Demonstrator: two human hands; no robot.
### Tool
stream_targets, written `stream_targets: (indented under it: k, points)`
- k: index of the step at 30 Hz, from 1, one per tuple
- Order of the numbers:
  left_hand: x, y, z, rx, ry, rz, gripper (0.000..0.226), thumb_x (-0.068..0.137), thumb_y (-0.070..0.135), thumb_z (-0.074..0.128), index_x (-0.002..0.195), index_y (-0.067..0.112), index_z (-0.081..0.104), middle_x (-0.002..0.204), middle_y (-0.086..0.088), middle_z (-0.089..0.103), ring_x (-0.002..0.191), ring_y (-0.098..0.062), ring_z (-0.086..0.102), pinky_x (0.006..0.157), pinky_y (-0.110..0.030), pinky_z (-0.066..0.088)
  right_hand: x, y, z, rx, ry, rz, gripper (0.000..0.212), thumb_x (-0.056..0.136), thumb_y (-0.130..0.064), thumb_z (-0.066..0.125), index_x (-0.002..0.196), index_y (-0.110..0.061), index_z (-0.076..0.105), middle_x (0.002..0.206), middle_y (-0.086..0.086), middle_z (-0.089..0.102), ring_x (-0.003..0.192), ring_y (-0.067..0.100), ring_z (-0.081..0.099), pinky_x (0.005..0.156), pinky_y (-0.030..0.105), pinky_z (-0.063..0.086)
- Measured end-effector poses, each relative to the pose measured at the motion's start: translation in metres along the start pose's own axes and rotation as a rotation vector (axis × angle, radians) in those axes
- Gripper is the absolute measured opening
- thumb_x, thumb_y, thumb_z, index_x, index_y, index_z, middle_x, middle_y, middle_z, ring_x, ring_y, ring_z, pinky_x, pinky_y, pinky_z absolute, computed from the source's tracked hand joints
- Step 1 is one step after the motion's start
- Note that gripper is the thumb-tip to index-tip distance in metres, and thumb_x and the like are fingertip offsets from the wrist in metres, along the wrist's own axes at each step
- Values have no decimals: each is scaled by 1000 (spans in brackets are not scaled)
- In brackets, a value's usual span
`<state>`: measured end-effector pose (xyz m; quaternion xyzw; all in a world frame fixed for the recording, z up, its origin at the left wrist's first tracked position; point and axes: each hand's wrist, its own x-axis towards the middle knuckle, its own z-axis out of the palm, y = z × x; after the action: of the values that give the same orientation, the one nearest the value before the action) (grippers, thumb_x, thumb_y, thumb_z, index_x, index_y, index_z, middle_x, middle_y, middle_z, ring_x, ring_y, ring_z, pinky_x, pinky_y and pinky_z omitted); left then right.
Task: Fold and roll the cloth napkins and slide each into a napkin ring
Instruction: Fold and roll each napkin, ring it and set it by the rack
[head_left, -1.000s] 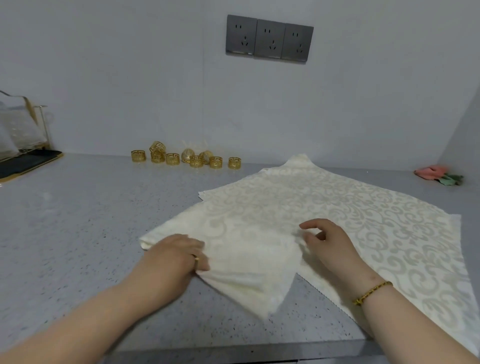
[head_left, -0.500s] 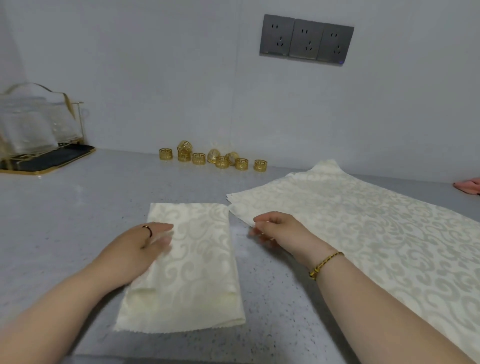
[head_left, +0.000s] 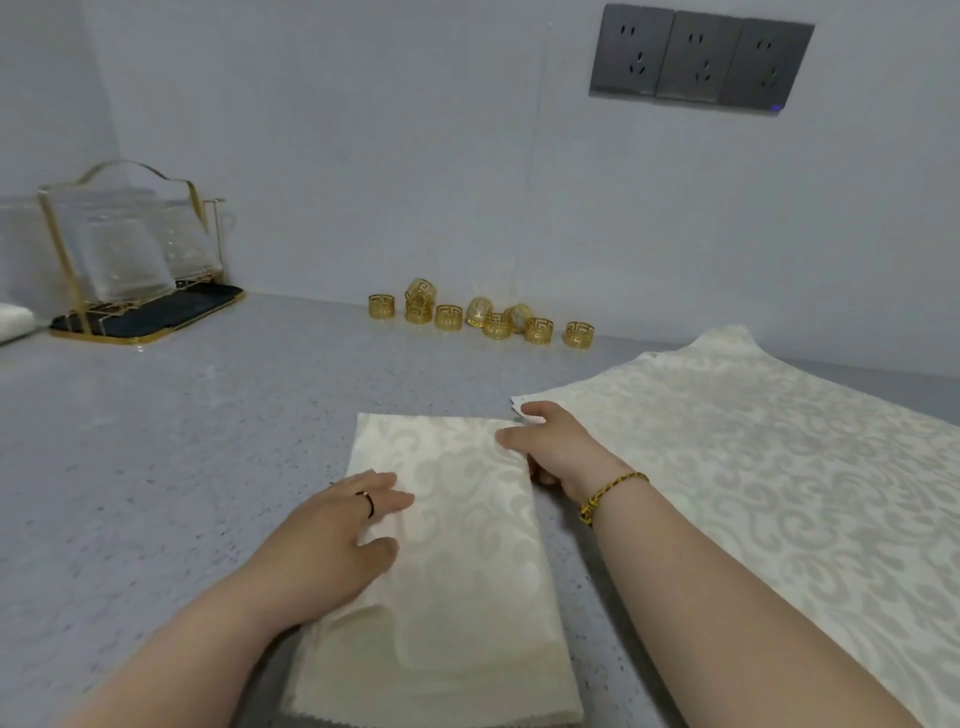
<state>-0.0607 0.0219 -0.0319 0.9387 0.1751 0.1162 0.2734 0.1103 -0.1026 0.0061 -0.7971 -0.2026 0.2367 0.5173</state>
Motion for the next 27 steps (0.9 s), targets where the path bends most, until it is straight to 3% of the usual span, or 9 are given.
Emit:
stream_targets:
  k: [5,8,12,15,18,21,23,25,27]
  points:
    - [2,-2,-3,-47,-49,-5,49,90,13,49,133,33,38,147,19,21,133,6,13,107,-13,8,11,3,3,-27,23,-48,56,83,-1,59,133,-5,34,72,-1,40,38,5,47,29,11,29]
    - [3,-4,-4,-17,-72,-3,61,74,37,42,134,35,37,148,19,20,138,2,12,110,-15,6,18,4,4,-125,19,-83,67,81,-3,61,139,-9,27,84,-8,42,56,4,44,41,10,34]
    - [4,-2,-5,42,-88,-10,76,59,36,32,135,36,34,149,20,19,138,2,10,111,-18,1,21,7,-1,-251,29,-84,73,83,-8,61,142,-13,20,127,9,42,58,8,39,43,16,33]
    - [2,-1,-5,78,-99,-8,75,60,38,31,135,38,33,149,20,17,138,4,7,111,-20,-6,15,5,-1,-240,34,-76,72,84,-8,60,143,-13,19,128,11,39,59,16,47,35,15,39]
    - [2,-1,-4,125,-101,-8,75,62,40,29,137,38,30,150,20,14,138,4,4,110,-24,-12,2,3,-2,-519,129,-118,69,84,-13,59,142,-14,20,136,12,30,92,30,55,63,23,44]
    - [2,0,-2,161,-104,8,59,81,41,36,139,36,28,152,17,13,139,2,3,112,-28,-14,-22,3,-4,-920,273,-306,61,86,-16,54,140,-16,26,145,9,21,117,28,45,77,28,40]
    - [1,-1,-2,163,-93,32,63,75,43,34,137,35,31,151,16,16,139,1,5,112,-28,-13,-46,4,1,-942,246,-545,49,86,-16,54,133,-13,42,139,7,38,120,26,43,90,31,41]
    - [-3,-2,-2,128,-76,57,71,63,46,35,132,34,39,149,15,23,138,-1,14,115,-28,-6,-74,5,8,-878,149,-817,30,79,-20,58,107,-10,65,109,9,65,101,29,59,84,37,51]
    - [-8,-3,-4,64,-41,47,75,54,59,38,124,34,49,144,15,33,134,-5,26,116,-31,8,-99,7,13,-921,-33,-820,31,80,-34,55,98,-12,68,97,6,69,92,27,63,79,37,53]
